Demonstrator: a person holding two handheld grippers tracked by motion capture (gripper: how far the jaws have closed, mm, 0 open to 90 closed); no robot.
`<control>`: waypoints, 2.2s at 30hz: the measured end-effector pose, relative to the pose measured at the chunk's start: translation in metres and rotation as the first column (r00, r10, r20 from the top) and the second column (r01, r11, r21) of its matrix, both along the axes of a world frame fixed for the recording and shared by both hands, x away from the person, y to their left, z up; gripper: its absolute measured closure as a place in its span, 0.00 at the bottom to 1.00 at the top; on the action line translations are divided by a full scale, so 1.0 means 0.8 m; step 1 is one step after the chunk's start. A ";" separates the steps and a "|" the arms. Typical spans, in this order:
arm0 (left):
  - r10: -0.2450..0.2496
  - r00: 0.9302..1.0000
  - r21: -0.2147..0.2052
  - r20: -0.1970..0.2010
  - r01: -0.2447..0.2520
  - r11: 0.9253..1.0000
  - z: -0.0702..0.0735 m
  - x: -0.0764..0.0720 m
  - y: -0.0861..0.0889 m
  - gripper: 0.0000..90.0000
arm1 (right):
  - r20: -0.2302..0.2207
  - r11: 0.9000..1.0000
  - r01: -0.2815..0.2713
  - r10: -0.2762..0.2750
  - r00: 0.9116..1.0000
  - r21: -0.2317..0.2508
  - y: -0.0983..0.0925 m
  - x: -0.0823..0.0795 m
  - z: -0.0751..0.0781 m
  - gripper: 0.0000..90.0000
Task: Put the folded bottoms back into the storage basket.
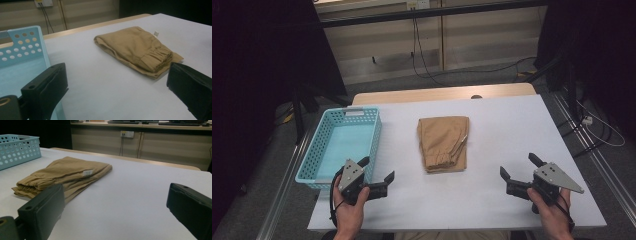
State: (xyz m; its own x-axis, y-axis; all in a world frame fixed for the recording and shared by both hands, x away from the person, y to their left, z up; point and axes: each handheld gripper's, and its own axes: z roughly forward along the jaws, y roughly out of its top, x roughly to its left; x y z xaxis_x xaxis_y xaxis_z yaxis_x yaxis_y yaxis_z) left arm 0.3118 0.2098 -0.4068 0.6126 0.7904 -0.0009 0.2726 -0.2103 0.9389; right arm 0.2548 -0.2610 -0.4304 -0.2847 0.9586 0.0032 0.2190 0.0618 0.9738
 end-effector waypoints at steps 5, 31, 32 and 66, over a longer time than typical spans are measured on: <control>-0.018 1.000 0.013 -0.014 0.018 1.000 0.001 0.003 -0.007 0.04 | -0.002 1.000 -0.003 0.003 1.000 0.003 0.000 0.000 -0.001 0.02; -0.114 0.988 0.055 -0.104 0.121 0.991 -0.008 0.025 -0.055 0.06 | -0.017 0.999 -0.045 0.045 0.999 -0.002 0.008 0.005 -0.002 0.02; -0.119 0.987 0.050 -0.106 0.125 0.991 -0.007 0.028 -0.057 0.06 | -0.014 0.999 -0.045 0.045 0.999 -0.002 0.008 0.005 -0.002 0.02; -0.158 0.970 0.020 -0.187 0.164 0.986 0.010 0.101 -0.108 0.09 | -0.019 0.999 -0.049 0.049 0.999 -0.002 0.007 0.004 -0.002 0.02</control>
